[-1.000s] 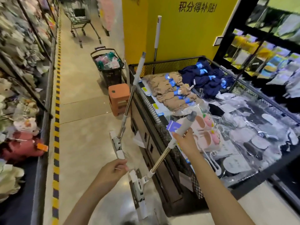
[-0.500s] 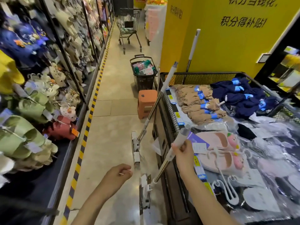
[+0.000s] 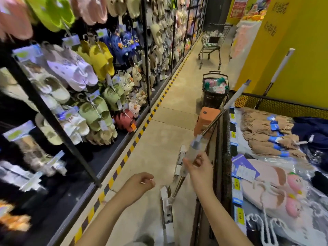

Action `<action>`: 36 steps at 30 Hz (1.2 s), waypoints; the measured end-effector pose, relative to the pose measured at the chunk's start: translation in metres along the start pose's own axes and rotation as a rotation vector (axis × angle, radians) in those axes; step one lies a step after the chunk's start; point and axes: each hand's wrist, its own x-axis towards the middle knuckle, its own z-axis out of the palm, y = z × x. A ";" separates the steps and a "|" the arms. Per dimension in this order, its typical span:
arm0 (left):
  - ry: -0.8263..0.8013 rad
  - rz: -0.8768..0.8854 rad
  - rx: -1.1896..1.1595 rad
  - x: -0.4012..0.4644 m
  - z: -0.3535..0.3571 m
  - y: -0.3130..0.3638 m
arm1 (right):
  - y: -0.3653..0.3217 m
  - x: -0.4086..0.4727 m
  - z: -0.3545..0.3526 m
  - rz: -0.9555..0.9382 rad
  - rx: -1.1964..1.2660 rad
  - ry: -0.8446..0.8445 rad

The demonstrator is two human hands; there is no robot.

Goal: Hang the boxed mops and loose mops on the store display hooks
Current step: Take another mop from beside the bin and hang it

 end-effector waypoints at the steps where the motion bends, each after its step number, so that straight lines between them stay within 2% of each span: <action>1: 0.019 -0.011 -0.005 -0.011 0.003 -0.003 | -0.005 -0.006 0.003 -0.026 -0.011 -0.053; 6: 0.126 -0.084 -0.038 -0.062 0.015 -0.024 | -0.039 -0.030 0.015 -0.174 0.014 -0.340; 12: 0.304 -0.172 -0.266 -0.122 0.026 -0.046 | -0.077 -0.068 0.029 -0.284 0.041 -0.747; 18: 0.413 -0.225 -0.456 -0.174 0.034 -0.070 | -0.106 -0.126 0.051 -0.387 0.071 -1.103; 24: 0.555 -0.150 -0.601 -0.253 0.045 -0.099 | -0.129 -0.202 0.068 -0.445 0.116 -1.368; 36: 1.015 -0.262 -0.766 -0.491 0.071 -0.157 | -0.155 -0.435 0.067 -0.412 0.265 -1.732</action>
